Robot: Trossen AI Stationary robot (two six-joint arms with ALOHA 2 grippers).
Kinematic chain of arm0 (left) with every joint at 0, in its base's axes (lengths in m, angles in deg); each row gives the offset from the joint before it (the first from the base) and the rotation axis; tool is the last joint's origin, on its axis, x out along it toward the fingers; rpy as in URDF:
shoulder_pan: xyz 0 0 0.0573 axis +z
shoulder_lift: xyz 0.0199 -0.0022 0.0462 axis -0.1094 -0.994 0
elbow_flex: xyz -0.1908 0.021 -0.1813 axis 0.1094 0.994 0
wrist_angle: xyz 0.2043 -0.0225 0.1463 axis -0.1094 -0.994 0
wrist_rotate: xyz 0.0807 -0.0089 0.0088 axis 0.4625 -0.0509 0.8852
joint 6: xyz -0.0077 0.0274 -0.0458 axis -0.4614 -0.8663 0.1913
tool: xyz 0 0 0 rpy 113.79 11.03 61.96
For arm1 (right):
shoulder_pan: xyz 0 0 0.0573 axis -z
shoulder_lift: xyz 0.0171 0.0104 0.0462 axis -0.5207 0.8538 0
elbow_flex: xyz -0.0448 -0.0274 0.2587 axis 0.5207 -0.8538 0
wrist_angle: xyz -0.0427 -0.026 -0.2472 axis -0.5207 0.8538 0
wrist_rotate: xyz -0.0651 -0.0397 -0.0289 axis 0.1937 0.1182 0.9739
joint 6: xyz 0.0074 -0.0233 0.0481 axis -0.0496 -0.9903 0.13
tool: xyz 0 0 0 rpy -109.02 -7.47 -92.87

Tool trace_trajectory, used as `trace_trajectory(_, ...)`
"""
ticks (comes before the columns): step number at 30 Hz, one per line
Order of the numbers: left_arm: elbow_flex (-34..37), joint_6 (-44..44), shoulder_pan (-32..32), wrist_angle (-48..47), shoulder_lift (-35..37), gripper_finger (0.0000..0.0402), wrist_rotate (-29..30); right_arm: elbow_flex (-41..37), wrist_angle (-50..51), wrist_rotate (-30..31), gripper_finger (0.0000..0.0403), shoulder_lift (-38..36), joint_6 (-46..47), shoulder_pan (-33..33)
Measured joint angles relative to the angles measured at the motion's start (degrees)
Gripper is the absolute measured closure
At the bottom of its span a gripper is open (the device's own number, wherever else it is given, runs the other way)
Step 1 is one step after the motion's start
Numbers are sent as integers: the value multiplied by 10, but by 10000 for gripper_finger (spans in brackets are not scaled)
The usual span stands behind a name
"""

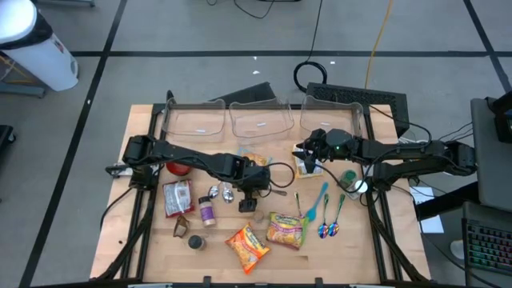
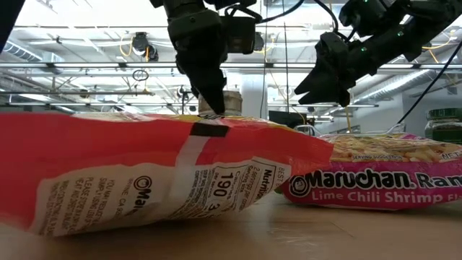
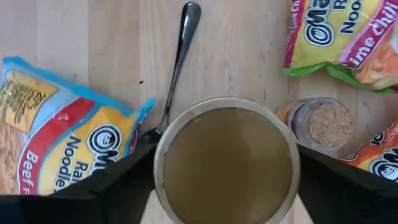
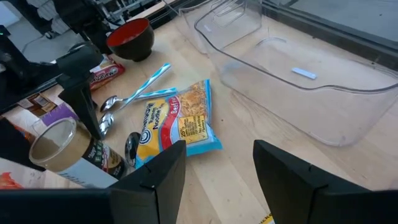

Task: Pick & Place Food Item
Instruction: Put the gold seasoning bottle into the left transparent bin

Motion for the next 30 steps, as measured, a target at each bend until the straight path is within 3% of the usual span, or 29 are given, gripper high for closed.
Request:
trace_trajectory(4,0,5,5,0,0,130,0,0,0,0,220,0,0,0)
trace_trajectory(9,-20,12,19,-9,2,128,-24,0,0,1,220,0,2,0)
trace_trajectory(15,-104,-4,37,-60,3,128,-44,0,0,1,220,0,2,0)
trace_trajectory(22,-254,-69,62,-242,3,128,-42,0,0,1,220,0,2,0)
trace_trajectory(30,-416,-119,117,-445,4,128,16,0,0,1,220,0,4,0)
